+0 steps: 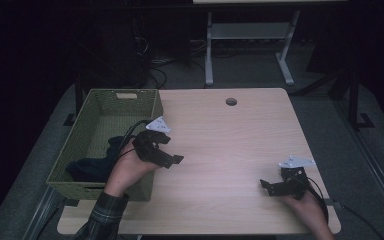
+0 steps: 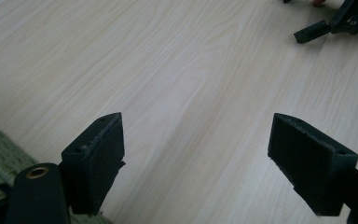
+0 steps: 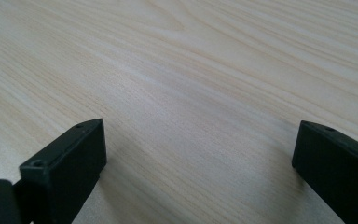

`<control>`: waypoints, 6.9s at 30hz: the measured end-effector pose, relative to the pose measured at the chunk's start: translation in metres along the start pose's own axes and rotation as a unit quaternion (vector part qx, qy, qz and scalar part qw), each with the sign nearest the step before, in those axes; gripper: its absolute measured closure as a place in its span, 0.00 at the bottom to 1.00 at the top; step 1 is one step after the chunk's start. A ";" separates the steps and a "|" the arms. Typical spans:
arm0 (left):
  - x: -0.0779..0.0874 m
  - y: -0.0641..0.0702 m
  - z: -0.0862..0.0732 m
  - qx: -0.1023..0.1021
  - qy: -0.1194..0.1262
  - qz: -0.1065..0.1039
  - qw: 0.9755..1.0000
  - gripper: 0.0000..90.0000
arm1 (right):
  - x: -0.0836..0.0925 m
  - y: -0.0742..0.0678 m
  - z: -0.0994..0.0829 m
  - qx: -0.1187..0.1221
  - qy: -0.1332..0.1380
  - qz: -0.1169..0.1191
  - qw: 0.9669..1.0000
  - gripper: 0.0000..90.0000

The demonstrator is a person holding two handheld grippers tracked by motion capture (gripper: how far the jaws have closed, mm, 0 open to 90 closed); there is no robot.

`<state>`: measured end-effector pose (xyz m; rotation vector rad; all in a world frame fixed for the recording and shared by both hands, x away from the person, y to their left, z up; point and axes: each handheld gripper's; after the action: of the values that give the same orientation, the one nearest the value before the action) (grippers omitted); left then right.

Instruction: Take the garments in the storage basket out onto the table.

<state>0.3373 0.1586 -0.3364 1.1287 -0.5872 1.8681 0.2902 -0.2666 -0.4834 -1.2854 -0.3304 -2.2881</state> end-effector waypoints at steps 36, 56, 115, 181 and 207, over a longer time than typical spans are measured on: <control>0.039 -0.032 -0.035 0.054 -0.002 0.048 0.997 0.22 | 0.000 0.000 0.000 0.000 0.000 0.000 1.000 0.03; 0.050 -0.056 -0.055 0.087 -0.014 0.080 0.993 0.22 | 0.000 0.000 0.000 0.000 0.000 0.000 1.000 0.03; 0.031 -0.091 -0.103 0.151 -0.133 0.069 0.977 0.63 | 0.000 0.000 0.000 0.001 0.000 0.000 1.000 0.03; 0.137 -0.092 -0.012 0.096 -0.109 0.069 0.987 0.85 | 0.000 0.000 0.000 -0.002 -0.001 0.001 1.000 0.03; 0.169 -0.059 0.050 0.029 -0.069 0.058 0.996 0.85 | 0.000 0.000 0.000 -0.002 -0.001 0.000 1.000 0.03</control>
<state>0.3729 0.2249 -0.1660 1.2931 -0.6937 1.9275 0.2899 -0.2663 -0.4833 -1.2898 -0.3268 -2.2874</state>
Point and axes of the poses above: each handheld gripper's, and its own axes: x roughly backward along the jaws, z roughly out of its top, y roughly to its right, and after that the axes turned 13 degrees about -y, right-handed
